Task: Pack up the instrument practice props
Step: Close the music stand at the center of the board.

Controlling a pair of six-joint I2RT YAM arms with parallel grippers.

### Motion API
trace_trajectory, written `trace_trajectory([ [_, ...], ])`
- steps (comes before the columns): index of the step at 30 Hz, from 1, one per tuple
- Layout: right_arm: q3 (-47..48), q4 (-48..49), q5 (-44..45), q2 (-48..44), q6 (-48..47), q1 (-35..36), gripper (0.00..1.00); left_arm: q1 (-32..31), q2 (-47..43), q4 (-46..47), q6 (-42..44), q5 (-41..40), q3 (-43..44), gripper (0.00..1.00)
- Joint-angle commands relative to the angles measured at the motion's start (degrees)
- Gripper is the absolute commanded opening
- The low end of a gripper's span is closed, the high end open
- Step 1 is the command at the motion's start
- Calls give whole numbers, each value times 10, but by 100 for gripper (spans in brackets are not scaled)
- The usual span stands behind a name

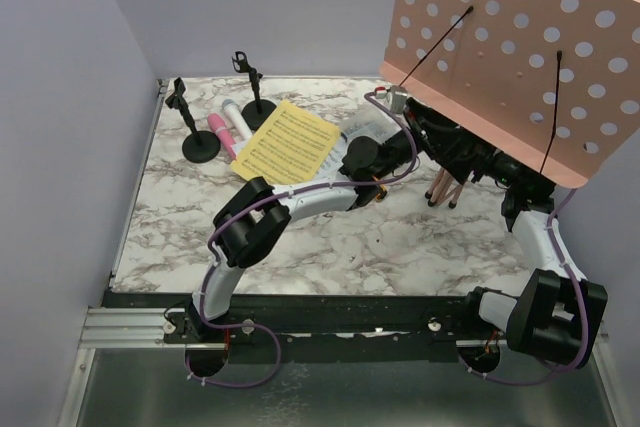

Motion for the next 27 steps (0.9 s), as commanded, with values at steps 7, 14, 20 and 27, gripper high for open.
trace_trajectory([
  [7, 2, -67, -36, 11, 34, -1, 45, -6, 26, -44, 22, -5, 37, 75],
  [14, 6, -82, -38, 11, 19, -1, 45, -6, 43, -65, 20, 1, 73, 66],
  [20, 10, -95, -43, 10, 8, -1, 45, -8, 50, -81, 40, 7, 88, 60],
  [27, 13, -102, -47, 10, 3, 0, 45, -11, 59, -91, 58, 18, 100, 51],
])
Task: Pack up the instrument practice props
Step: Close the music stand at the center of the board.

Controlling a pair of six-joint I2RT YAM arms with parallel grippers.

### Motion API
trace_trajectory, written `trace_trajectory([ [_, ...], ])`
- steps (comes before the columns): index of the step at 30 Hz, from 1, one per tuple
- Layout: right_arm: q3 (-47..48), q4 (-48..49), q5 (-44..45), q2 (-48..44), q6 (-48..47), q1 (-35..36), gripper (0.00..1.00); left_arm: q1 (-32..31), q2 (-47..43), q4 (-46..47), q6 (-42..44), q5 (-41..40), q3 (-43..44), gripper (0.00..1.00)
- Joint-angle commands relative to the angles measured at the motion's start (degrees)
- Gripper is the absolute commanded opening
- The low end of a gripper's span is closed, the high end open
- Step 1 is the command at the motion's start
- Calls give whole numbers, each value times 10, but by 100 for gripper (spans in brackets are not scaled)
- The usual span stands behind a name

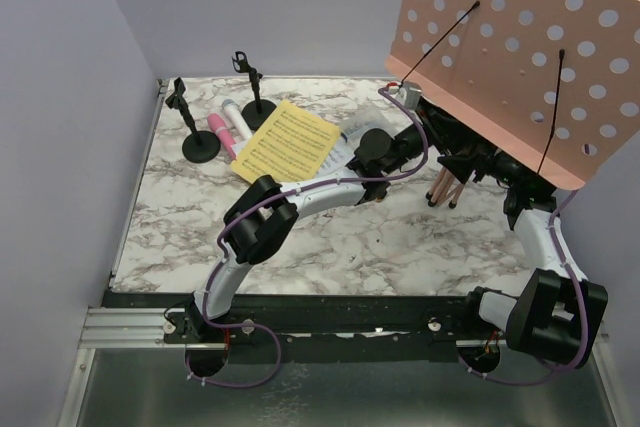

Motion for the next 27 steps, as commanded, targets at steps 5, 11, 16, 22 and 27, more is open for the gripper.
trace_trajectory([
  [5, 5, -77, -38, 10, 25, 5, 45, -14, 22, -23, 28, 30, 34, 52],
  [11, 8, -91, -26, 6, 10, 6, 45, -17, 26, -25, 7, 36, 42, 52],
  [16, 8, -97, -21, 2, 2, 6, 45, -17, 30, -26, -11, 23, 40, 57],
  [22, 10, -100, -18, 0, -1, 6, 45, -17, 28, -33, 23, 26, 35, 58],
  [27, 17, -114, -7, 7, -7, 6, 45, -18, 22, -46, 37, 42, 35, 60],
])
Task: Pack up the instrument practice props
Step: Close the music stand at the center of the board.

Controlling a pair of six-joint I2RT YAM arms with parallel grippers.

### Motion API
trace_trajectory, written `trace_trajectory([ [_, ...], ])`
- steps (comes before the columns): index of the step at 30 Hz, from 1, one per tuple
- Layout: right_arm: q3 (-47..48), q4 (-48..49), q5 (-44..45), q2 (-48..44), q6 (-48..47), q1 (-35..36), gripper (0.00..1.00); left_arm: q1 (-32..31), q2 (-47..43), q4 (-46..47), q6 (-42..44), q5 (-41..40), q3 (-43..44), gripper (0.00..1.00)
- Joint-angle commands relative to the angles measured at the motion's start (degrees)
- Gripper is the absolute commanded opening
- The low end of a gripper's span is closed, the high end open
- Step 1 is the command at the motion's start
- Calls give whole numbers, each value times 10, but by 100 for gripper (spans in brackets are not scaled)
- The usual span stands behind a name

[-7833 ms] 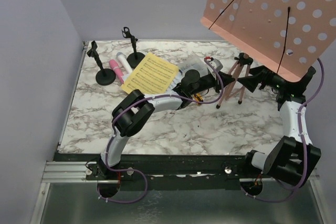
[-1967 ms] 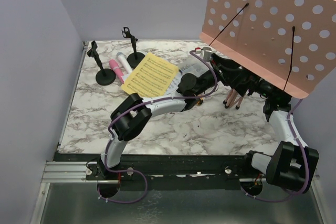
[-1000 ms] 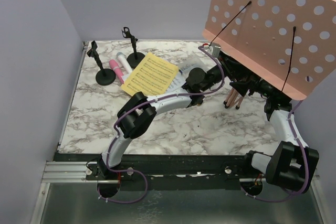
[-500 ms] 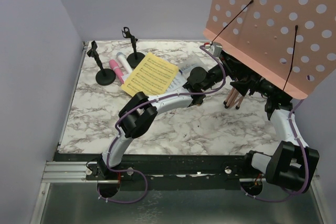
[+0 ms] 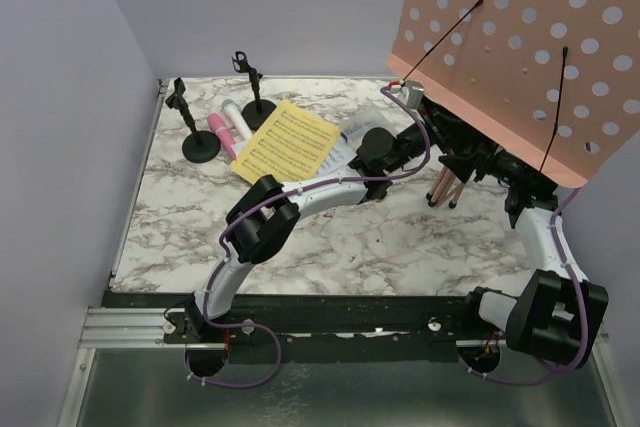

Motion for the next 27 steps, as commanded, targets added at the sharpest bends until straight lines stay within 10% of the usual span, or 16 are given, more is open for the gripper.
trace_trajectory([
  [1, 4, -77, -12, 7, 28, 8, 45, -17, 10, -43, 26, 42, 15, 60],
  [17, 3, -73, 3, 3, 35, 8, 45, -35, -51, -33, 82, -29, -61, 78],
  [27, 6, -84, 6, 1, 27, 7, 45, -35, -58, -42, 78, -67, -58, 64],
])
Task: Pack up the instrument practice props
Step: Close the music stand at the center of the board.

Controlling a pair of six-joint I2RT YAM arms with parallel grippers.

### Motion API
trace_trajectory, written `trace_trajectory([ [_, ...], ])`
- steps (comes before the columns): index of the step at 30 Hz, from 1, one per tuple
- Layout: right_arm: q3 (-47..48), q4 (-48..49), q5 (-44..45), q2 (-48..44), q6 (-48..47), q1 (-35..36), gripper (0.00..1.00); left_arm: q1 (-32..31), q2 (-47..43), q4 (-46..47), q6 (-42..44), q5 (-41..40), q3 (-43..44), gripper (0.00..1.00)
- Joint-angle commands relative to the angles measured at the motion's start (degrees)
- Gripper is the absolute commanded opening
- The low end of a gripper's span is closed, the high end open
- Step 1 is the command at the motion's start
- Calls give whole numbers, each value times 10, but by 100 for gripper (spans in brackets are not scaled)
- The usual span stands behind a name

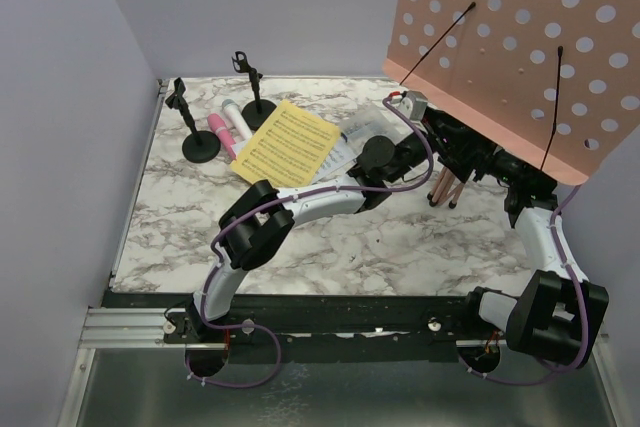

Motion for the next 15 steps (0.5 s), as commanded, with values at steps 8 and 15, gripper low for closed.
trace_trajectory([
  [8, 5, -81, -2, 1, 15, 5, 45, -28, -4, -43, 1, -43, 19, 62],
  [15, 5, -83, -1, -2, 13, 5, 45, -39, 5, -52, 35, -102, 36, 55],
])
